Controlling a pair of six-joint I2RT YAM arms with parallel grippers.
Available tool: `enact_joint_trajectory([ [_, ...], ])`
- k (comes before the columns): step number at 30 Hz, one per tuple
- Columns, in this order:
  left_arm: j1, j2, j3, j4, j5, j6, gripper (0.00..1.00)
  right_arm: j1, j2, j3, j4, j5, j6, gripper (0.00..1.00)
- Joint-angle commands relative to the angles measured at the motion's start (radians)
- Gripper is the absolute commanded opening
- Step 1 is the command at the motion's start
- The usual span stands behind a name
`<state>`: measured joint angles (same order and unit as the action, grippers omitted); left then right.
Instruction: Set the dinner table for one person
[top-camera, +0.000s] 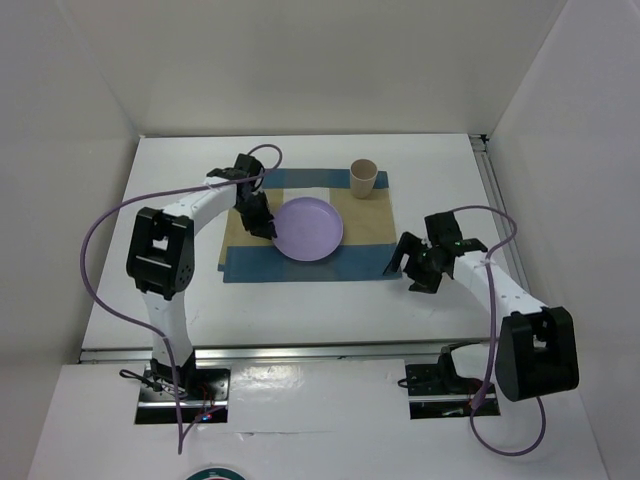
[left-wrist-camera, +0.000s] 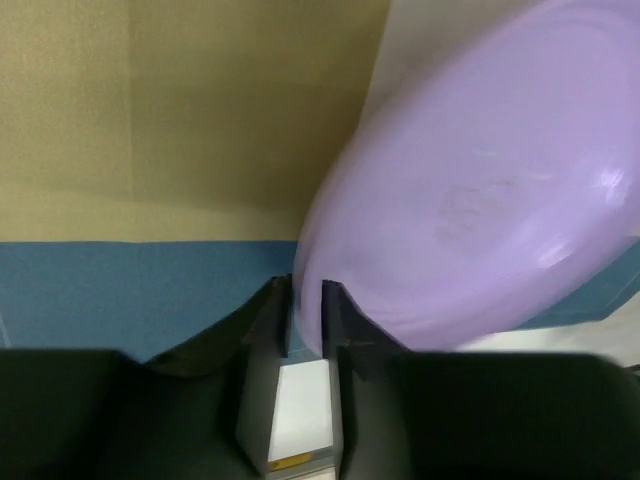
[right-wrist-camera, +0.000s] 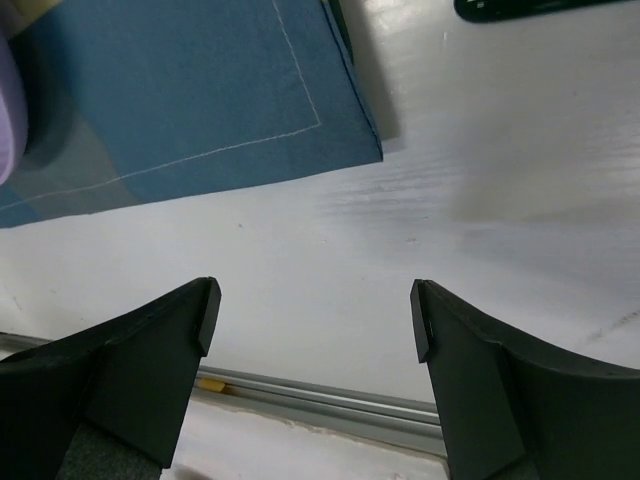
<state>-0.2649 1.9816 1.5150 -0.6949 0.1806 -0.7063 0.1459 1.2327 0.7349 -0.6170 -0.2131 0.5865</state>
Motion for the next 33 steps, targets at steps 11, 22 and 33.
enact_joint_trajectory([
  [11, -0.003, -0.162, 0.002, -0.044, -0.058, 0.047, 0.86, -0.008, 0.073, -0.098, 0.347, 0.029, 0.081, 0.76],
  [22, -0.031, -0.329, 0.001, -0.098, -0.049, 0.087, 0.80, -0.008, 0.229, -0.059, 0.439, -0.008, 0.099, 0.32],
  [33, -0.195, -0.311, -0.067, -0.089, 0.036, 0.154, 0.78, -0.008, 0.116, 0.047, 0.361, -0.075, 0.015, 0.00],
])
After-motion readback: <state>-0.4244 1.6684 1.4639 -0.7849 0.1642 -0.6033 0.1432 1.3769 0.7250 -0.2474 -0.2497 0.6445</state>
